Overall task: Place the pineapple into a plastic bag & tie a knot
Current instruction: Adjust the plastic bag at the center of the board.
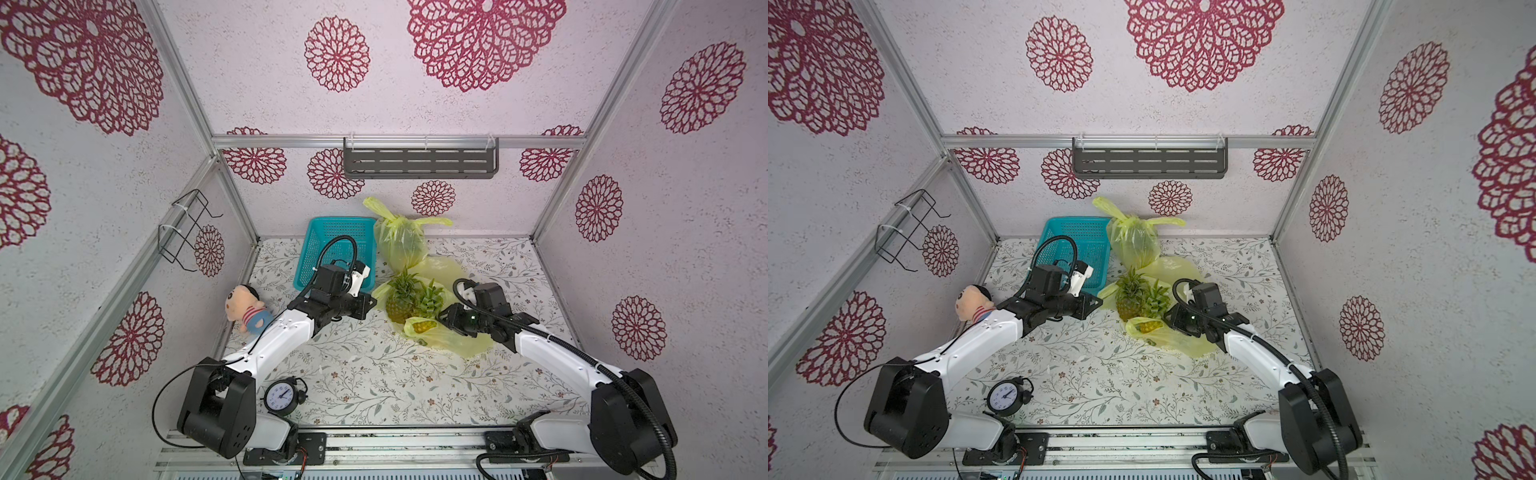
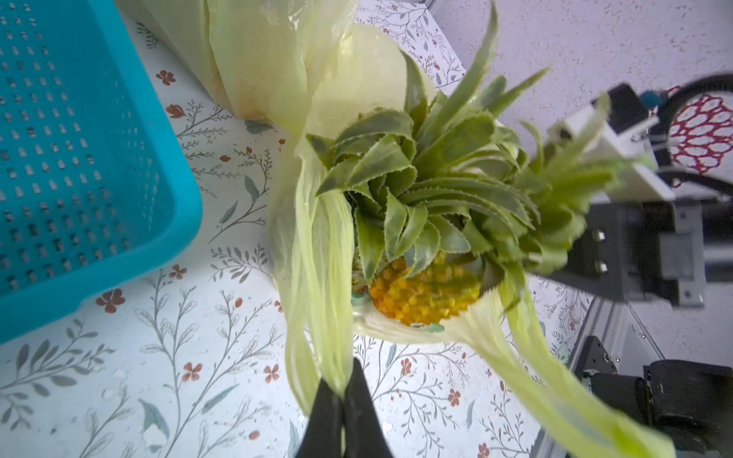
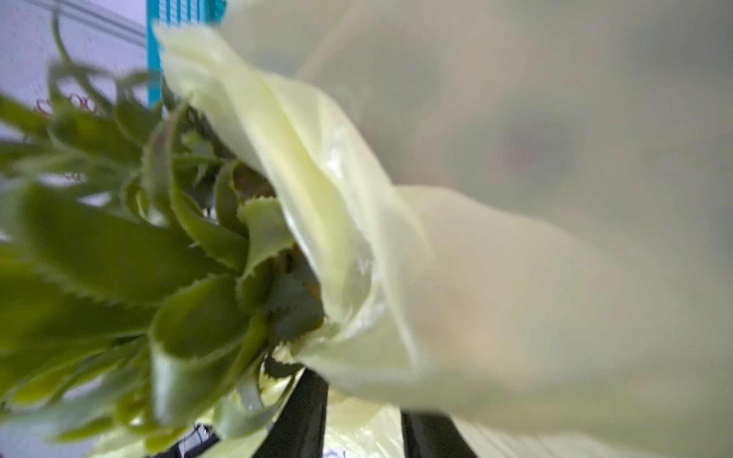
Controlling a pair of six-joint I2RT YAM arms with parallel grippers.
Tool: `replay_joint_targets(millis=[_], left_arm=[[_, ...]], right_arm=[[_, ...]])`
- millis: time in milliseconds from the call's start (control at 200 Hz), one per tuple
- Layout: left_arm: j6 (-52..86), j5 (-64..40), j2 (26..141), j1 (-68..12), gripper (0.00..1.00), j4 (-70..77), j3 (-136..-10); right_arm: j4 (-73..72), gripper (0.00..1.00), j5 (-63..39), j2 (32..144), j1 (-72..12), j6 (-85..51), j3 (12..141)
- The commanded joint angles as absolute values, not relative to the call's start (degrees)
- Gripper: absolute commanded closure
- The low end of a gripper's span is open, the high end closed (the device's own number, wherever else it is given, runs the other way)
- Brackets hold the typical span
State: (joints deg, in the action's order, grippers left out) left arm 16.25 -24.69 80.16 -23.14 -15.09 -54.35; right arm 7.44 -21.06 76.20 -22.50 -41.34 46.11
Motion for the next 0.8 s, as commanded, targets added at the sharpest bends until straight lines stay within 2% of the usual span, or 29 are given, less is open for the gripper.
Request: replay_joint_targets(millis=[0, 140, 280, 415, 595, 791], left_arm=[[17.8, -25.0, 76.9, -23.6, 1.00, -15.3, -53.1], [19.3, -24.8, 75.0, -24.3, 1.00, -14.8, -51.4], [20.5, -24.2, 73.8, -24.7, 1.00, -14.4, -50.4], [20.7, -24.0, 73.6, -24.8, 1.00, -14.3, -50.4], [20.2, -23.6, 73.7, -24.8, 1.00, -14.6, -51.3], [19.8, -23.2, 73.6, -24.8, 1.00, -15.3, -51.9]], right_arm=[[3.5, 0.65, -19.9, 79.5, -21.0, -35.1, 51.2], [3.3, 0.65, -21.4, 82.5, -20.4, -33.2, 53.6], [10.1, 0.62, -17.9, 77.8, -19.8, -31.3, 53.0], [22.4, 0.53, -13.2, 70.1, -19.9, -29.2, 53.6], [37.2, 0.39, -12.6, 63.8, -23.2, -27.4, 57.3], [40.5, 0.32, -15.8, 61.9, -30.3, -32.0, 60.0]])
